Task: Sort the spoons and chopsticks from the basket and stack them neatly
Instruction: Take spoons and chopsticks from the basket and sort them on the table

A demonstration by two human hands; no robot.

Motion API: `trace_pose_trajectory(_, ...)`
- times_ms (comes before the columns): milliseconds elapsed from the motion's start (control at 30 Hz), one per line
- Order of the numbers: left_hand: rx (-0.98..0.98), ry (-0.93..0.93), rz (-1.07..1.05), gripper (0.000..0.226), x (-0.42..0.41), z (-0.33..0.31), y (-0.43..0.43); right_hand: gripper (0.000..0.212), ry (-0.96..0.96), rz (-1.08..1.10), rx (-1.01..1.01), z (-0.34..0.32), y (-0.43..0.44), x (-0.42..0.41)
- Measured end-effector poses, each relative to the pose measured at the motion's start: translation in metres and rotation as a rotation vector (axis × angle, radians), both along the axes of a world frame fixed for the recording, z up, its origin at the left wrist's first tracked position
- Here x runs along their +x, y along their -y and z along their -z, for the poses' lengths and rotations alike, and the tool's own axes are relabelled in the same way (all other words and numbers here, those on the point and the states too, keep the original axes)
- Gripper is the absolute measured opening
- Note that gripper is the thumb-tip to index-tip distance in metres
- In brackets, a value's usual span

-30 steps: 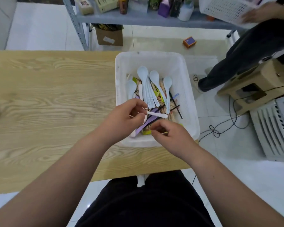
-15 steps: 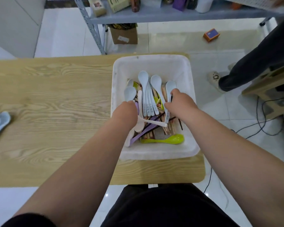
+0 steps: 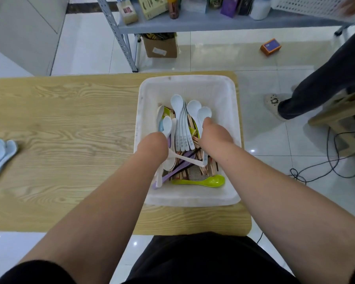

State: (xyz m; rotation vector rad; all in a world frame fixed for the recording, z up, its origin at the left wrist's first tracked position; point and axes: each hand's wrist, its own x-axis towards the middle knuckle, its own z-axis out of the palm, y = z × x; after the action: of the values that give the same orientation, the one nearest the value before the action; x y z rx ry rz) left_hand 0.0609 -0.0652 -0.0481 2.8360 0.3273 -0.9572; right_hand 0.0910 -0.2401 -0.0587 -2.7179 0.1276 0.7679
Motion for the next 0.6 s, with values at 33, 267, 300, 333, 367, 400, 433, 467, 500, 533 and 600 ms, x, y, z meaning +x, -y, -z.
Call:
trace_pose_trajectory(33,-0.023,0.009,-0.007,0.008,0.000,-0.001,-0.001,0.034,-0.001,0.011,0.015,0.000,-0.001,-0.001)
trace_pose_trajectory(267,-0.311,0.106,-0.168,0.016,-0.009,-0.014,-0.017,0.039,-0.054,0.226,0.245,0.001,0.000,-0.011)
trace_pose_trajectory(300,-0.406,0.110,-0.250,0.017,-0.013,-0.015,-0.020,0.039,-0.049,0.266,0.287,-0.001,0.003,-0.014)
trace_pose_trajectory(333,-0.531,0.107,-0.381,0.017,-0.018,-0.016,-0.022,0.040,-0.044,0.306,0.327,-0.004,0.004,-0.018)
trace_pose_trajectory(367,-0.662,0.086,-0.541,0.018,-0.023,-0.018,-0.023,0.042,-0.037,0.350,0.365,-0.007,0.006,-0.021)
trace_pose_trajectory(400,-0.784,0.052,-0.691,0.019,-0.029,-0.019,-0.024,0.043,-0.028,0.398,0.404,-0.011,0.008,-0.026)
trace_pose_trajectory(433,-0.891,0.024,-0.800,0.019,-0.034,-0.021,-0.024,0.043,-0.017,0.452,0.443,-0.014,0.008,-0.031)
trace_pose_trajectory(467,-0.987,0.006,-0.874,0.018,-0.040,-0.022,-0.024,0.043,0.002,0.508,0.481,-0.019,0.008,-0.038)
trace_pose_trajectory(500,-1.086,-0.007,-0.938,0.017,-0.045,-0.023,-0.023,0.043,0.025,0.561,0.521,-0.023,0.008,-0.046)
trace_pose_trajectory(533,-1.173,-0.018,-0.994,0.018,-0.050,-0.024,-0.023,0.042,0.049,0.612,0.575,-0.027,0.006,-0.055)
trace_pose_trajectory(600,-1.300,-0.037,-1.068,0.024,-0.059,-0.026,-0.022,0.038,0.070,0.701,0.723,-0.035,0.002,-0.076)
